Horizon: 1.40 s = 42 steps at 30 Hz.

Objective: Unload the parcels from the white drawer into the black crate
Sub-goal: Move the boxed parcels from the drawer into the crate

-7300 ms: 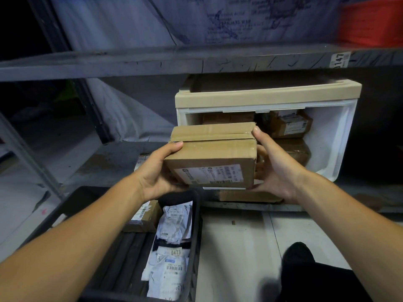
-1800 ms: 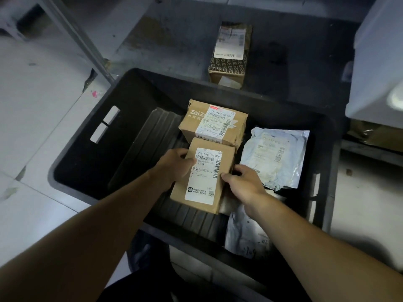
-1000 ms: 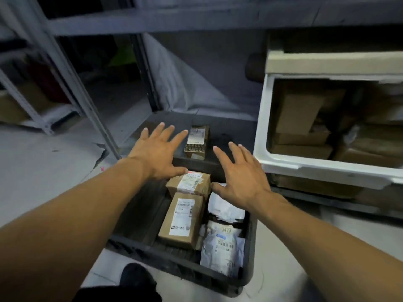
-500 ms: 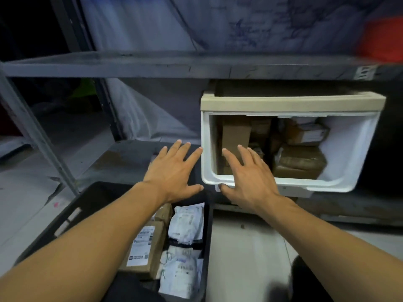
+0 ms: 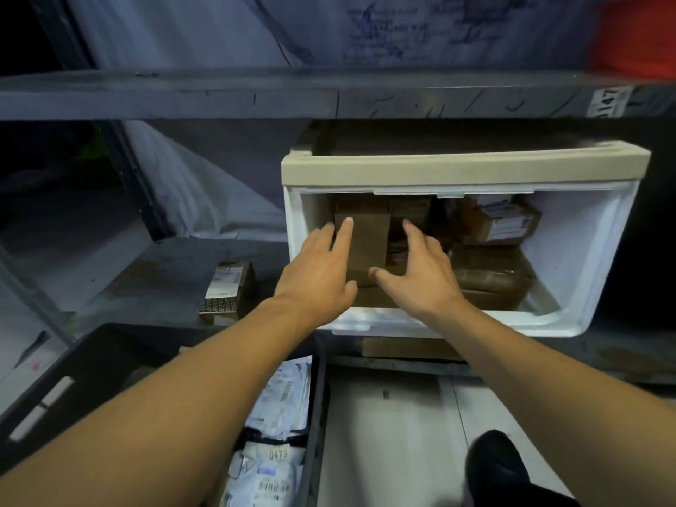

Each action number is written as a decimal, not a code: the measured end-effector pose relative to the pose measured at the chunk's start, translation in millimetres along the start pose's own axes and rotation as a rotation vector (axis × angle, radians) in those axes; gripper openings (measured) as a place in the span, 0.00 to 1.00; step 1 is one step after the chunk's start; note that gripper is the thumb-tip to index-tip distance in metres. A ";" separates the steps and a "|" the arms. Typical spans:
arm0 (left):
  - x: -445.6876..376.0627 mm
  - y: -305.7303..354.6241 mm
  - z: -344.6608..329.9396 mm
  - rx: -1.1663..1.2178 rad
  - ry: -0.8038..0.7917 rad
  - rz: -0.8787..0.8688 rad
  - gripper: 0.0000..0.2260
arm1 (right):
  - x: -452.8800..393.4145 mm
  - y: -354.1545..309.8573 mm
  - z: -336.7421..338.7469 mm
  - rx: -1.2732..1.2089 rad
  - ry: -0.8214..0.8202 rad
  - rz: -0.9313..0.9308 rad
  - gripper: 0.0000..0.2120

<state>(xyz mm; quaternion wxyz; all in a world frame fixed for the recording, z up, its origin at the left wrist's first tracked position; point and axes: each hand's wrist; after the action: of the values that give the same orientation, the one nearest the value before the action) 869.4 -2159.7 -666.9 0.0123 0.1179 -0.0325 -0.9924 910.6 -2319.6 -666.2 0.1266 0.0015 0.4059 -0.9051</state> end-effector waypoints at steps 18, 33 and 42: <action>-82.1 9.5 -17.2 1.003 0.184 0.525 0.36 | -59.9 -2.3 -19.7 -0.639 -0.142 -0.181 0.34; 3.6 13.9 22.7 1.359 -0.047 0.468 0.18 | 26.4 3.8 33.0 -0.549 -0.101 -0.107 0.26; 37.9 -16.5 34.8 1.558 -0.257 0.469 0.16 | 48.6 -8.6 20.1 -0.851 -0.400 -0.307 0.20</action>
<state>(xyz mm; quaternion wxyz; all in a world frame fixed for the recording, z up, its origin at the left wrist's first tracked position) 824.1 -2142.3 -643.0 0.1300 -0.0318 -0.7366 -0.6629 863.6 -2339.9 -651.5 0.0567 -0.2839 0.7029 -0.6497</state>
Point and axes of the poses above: each hand's wrist, its own x-axis away from the middle knuckle, its own z-axis out of the back of the hand, y = z × x, and after that the axes turned 7 degrees about -x, right-handed
